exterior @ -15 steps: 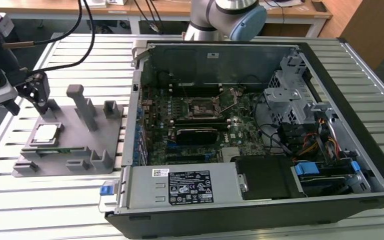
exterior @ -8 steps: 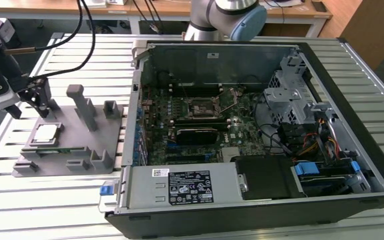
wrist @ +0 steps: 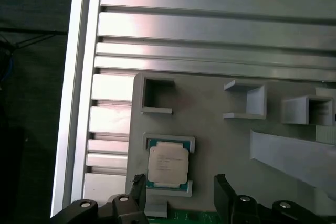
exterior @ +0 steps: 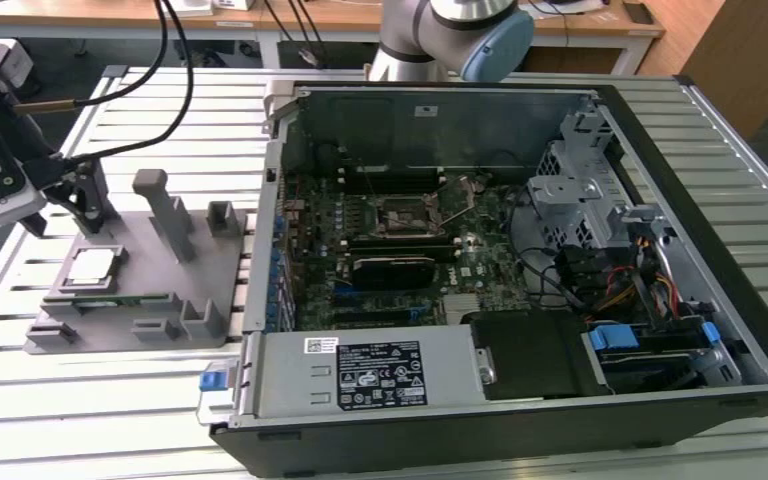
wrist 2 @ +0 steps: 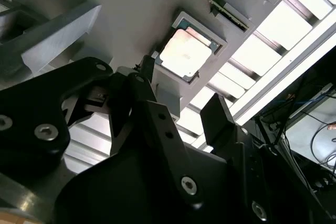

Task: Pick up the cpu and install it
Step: 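Pick up the cpu and move it towards the insertion slot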

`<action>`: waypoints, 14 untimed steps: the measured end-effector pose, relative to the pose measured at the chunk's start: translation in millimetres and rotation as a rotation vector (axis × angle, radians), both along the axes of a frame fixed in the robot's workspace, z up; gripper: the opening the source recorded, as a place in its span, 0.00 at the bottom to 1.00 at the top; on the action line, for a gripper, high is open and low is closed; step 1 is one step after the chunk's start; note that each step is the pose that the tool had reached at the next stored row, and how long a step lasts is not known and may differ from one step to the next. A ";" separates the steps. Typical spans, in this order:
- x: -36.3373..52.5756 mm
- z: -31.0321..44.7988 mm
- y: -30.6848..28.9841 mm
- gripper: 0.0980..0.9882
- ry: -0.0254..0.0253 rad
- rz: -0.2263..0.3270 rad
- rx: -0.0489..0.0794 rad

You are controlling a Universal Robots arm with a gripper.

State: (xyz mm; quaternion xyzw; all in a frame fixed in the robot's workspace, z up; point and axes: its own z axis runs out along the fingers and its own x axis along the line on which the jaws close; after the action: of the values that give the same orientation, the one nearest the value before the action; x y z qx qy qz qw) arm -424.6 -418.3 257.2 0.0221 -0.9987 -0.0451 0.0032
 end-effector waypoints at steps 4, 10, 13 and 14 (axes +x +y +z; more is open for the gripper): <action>-0.1 -6.8 0.3 0.63 0.0000 0.000 0.006; -0.9 -16.6 -0.9 0.63 0.0022 0.010 0.006; -1.5 -22.1 -0.9 0.63 0.0032 0.010 0.003; -1.5 -23.9 -0.9 0.63 0.0034 0.009 0.003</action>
State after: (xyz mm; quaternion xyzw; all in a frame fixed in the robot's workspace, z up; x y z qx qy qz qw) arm -426.2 -419.2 233.2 0.0263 -0.9985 -0.0467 0.0051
